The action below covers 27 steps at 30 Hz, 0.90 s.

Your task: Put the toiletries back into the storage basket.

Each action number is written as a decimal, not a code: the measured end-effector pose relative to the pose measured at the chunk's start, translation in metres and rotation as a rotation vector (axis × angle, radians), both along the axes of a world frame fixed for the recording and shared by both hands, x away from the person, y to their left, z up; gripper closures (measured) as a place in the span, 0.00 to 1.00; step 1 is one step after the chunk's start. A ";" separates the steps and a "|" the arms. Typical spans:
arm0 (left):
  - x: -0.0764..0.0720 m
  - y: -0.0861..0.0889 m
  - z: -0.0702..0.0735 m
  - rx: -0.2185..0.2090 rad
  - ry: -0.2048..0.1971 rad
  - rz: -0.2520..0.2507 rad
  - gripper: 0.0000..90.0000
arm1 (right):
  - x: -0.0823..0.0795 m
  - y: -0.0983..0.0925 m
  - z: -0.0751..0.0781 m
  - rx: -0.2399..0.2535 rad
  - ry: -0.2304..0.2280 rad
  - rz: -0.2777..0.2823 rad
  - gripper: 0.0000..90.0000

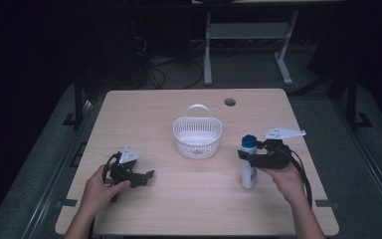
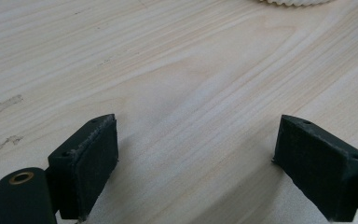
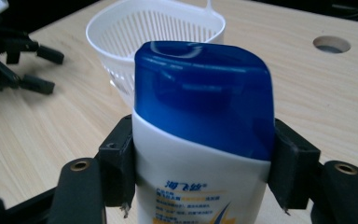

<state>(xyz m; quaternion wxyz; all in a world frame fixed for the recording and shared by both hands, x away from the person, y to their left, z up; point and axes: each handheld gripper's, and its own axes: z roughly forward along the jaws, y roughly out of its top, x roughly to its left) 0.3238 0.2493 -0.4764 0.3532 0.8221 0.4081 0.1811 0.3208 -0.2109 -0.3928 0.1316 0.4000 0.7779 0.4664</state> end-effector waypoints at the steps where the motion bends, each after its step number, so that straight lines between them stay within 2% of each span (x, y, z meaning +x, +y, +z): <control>1: 0.000 0.000 0.000 -0.001 0.000 0.000 0.14 | 0.000 -0.001 0.000 0.008 -0.007 0.001 0.40; 10: 0.000 0.000 0.000 -0.001 0.000 -0.001 0.14 | -0.002 -0.004 0.004 0.026 -0.029 -0.002 0.40; 12: 0.000 0.000 0.000 -0.001 0.000 -0.001 0.14 | -0.002 -0.005 0.006 0.045 -0.037 -0.003 0.40; 21: 0.000 0.000 0.000 -0.004 -0.001 0.002 0.14 | -0.004 -0.003 0.014 0.044 -0.067 -0.001 0.40; 27: 0.000 0.000 0.000 -0.005 -0.001 0.002 0.14 | -0.003 -0.002 0.019 0.046 -0.071 -0.004 0.40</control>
